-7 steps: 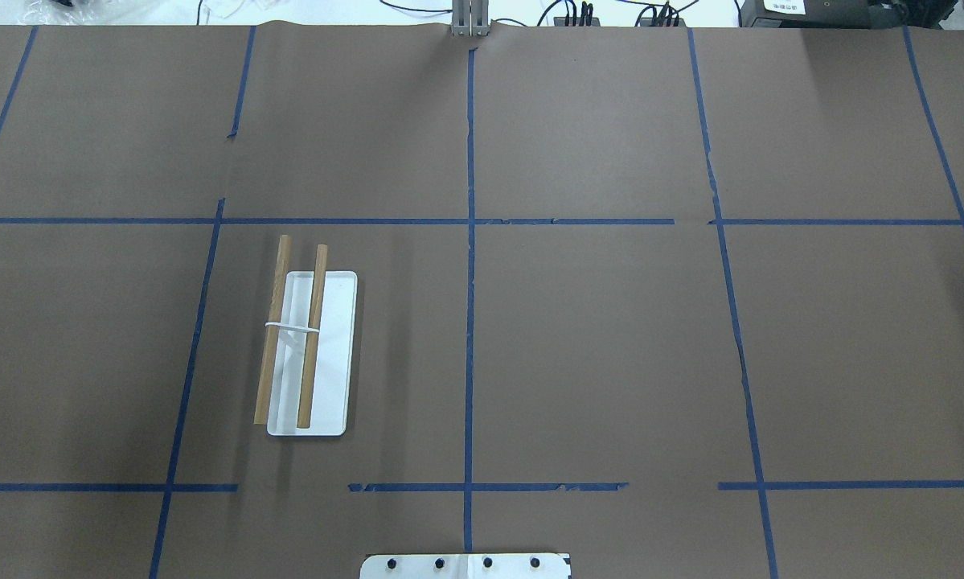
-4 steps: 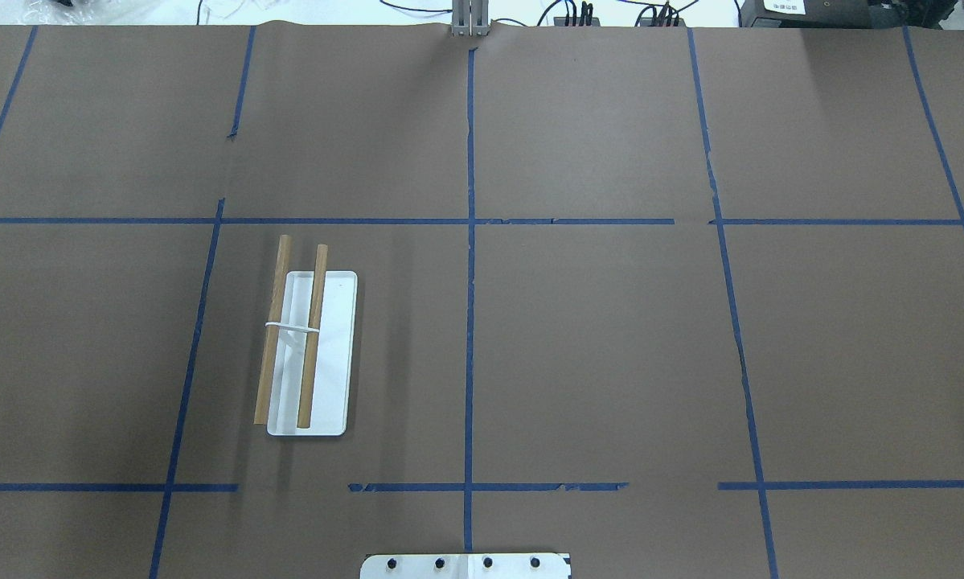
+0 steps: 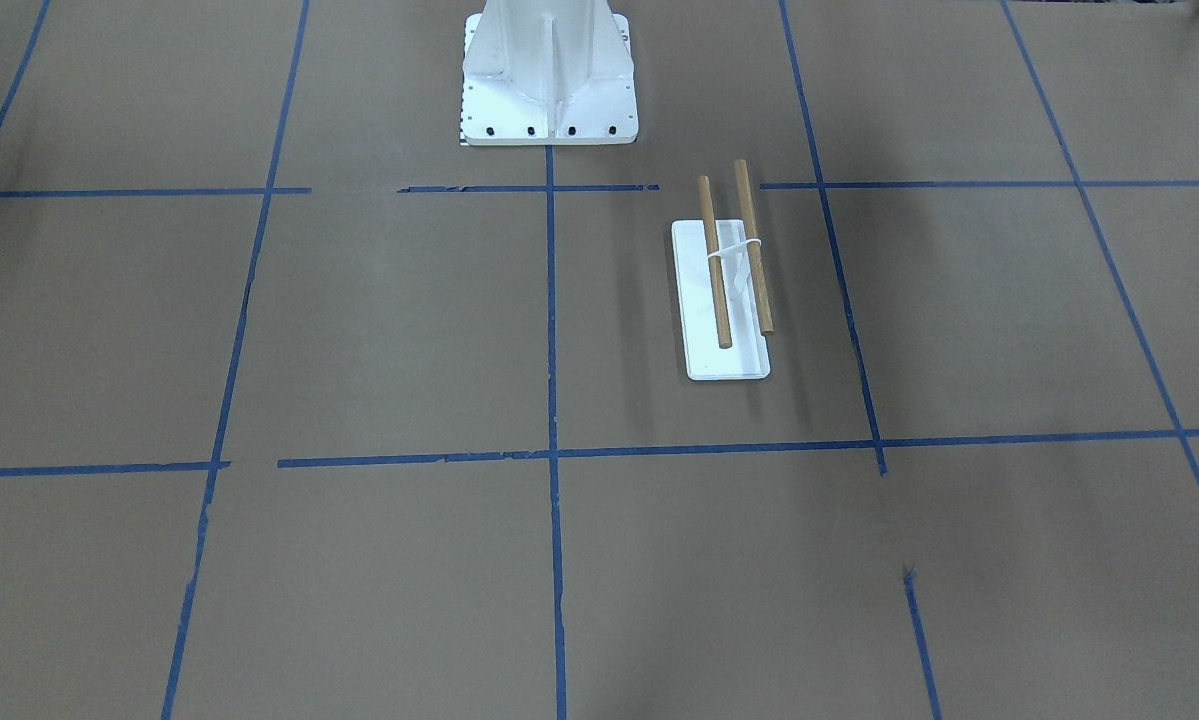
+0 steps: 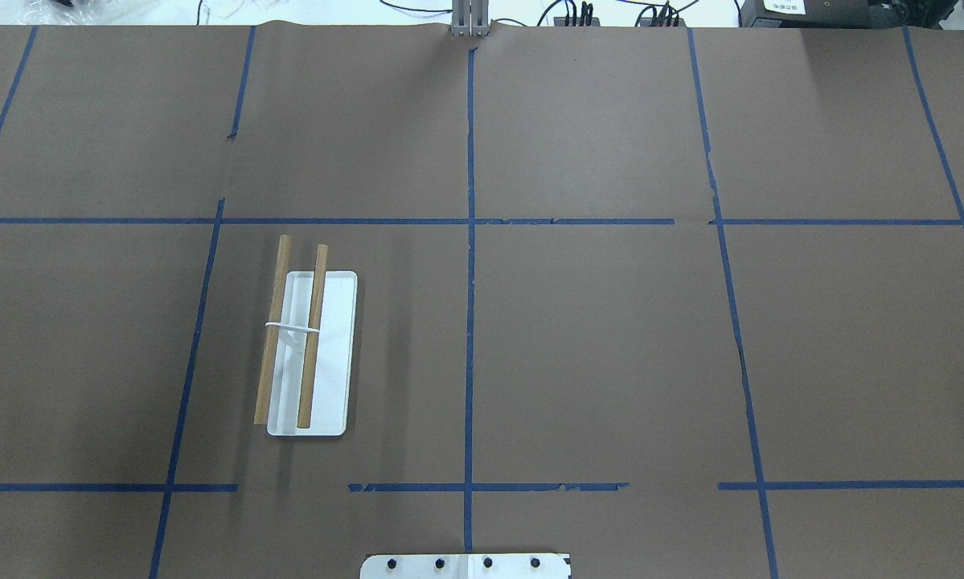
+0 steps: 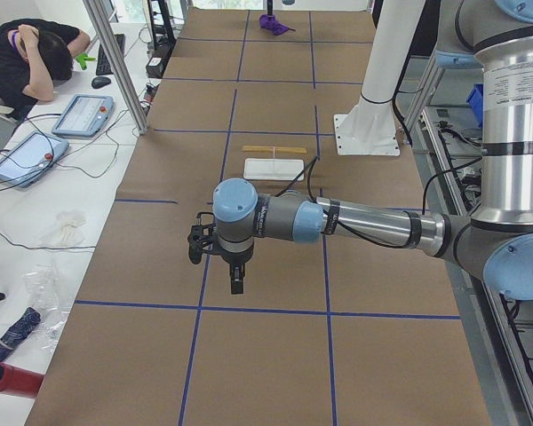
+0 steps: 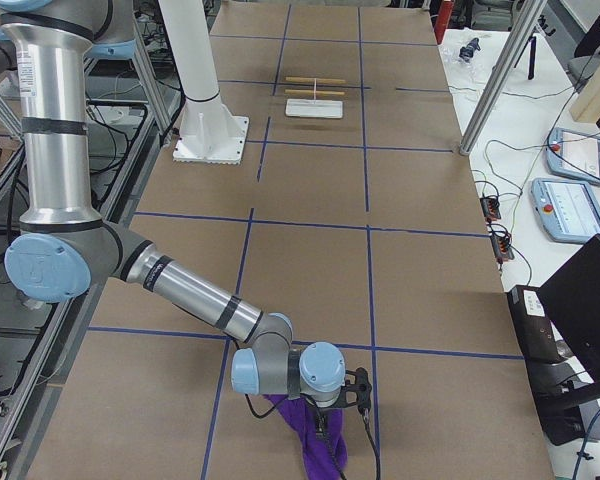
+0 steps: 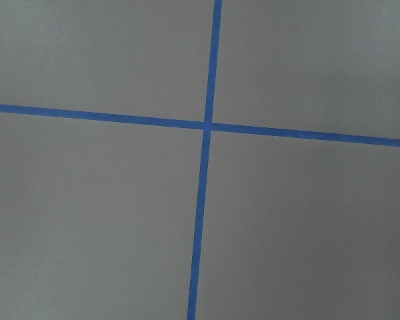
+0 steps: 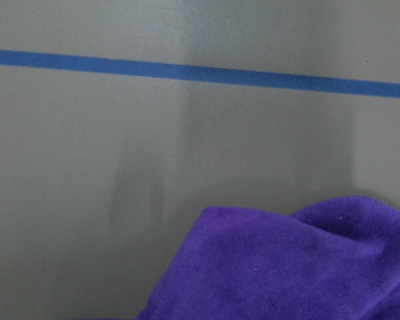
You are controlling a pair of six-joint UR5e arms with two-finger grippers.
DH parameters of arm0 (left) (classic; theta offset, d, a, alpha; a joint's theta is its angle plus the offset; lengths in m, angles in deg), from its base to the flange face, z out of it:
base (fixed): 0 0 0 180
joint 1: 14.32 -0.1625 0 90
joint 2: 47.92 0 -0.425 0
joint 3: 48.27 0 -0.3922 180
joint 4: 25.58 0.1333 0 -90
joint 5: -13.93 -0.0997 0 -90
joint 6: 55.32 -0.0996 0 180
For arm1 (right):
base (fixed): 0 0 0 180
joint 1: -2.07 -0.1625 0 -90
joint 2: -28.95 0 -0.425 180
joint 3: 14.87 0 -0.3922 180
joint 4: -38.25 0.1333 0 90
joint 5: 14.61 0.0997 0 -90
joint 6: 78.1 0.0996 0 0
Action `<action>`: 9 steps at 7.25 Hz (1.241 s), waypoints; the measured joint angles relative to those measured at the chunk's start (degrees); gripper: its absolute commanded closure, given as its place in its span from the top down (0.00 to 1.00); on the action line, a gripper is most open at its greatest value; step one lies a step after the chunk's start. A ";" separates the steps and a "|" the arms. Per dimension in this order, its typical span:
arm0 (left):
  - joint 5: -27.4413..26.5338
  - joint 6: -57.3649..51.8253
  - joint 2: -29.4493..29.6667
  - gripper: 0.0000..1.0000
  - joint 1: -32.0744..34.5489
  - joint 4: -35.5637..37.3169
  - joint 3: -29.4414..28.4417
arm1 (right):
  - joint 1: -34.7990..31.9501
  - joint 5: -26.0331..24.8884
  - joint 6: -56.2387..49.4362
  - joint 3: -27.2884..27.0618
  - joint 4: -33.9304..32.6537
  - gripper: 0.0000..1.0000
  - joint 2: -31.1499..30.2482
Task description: Hang towel on rack
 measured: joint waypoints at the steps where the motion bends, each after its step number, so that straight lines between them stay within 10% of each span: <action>1: 0.00 0.00 0.02 1.00 0.00 0.00 0.02 | 0.61 0.08 -0.01 0.71 0.46 1.00 0.00; 6: 0.03 0.00 0.21 1.00 0.00 0.00 0.36 | 3.25 0.28 -0.12 4.24 2.75 1.00 0.03; 7: 0.04 0.00 0.36 1.00 0.00 0.00 0.35 | 3.27 0.12 -0.15 4.47 2.84 0.82 0.04; 8: 0.04 0.00 0.43 1.00 0.00 0.00 0.36 | 3.30 -0.01 -0.14 4.51 2.88 0.30 0.06; 9: 0.07 0.00 0.46 1.00 0.00 0.00 0.37 | 3.31 -0.06 -0.09 4.39 2.91 0.00 0.12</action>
